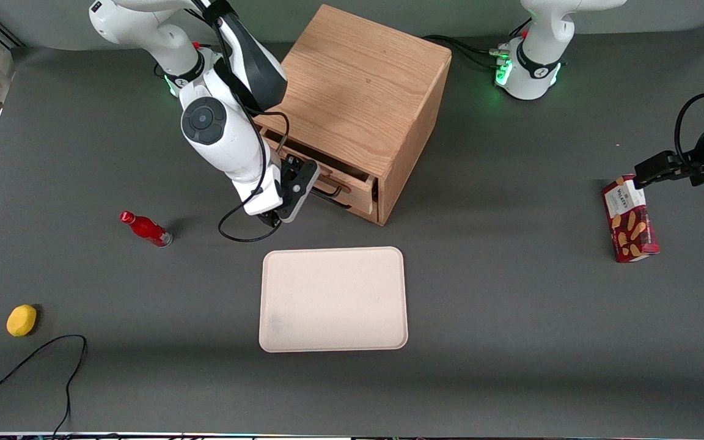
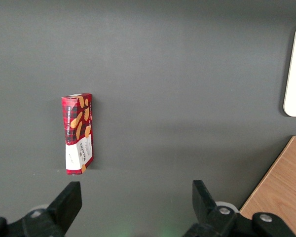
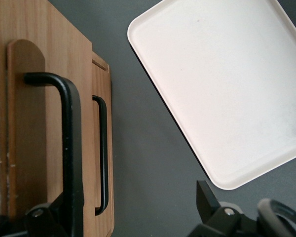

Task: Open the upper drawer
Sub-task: 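Pull the upper drawer handle outward with the right gripper, then keep pulling the upper drawer out further with the right gripper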

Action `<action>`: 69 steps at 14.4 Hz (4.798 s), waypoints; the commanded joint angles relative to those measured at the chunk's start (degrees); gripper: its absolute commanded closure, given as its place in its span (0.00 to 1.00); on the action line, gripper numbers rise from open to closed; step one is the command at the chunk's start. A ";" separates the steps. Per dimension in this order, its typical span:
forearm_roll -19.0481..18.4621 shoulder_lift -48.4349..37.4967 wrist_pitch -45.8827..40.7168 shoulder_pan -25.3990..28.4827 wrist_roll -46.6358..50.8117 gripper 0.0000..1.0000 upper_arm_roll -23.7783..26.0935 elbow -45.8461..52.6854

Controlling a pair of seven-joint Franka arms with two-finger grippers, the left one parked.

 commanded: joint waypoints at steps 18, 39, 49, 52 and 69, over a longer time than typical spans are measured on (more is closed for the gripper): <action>0.06 6.10 -2.66 -6.48 -0.73 0.00 -0.09 6.91; -0.56 11.20 -10.76 -9.29 -4.42 0.00 -0.26 17.55; 0.15 14.71 -11.46 -11.05 -4.25 0.00 -0.18 22.91; 0.15 15.94 -11.37 -11.58 -4.25 0.00 -0.18 24.67; 2.69 20.07 -10.85 -15.36 -6.88 0.00 -0.18 30.47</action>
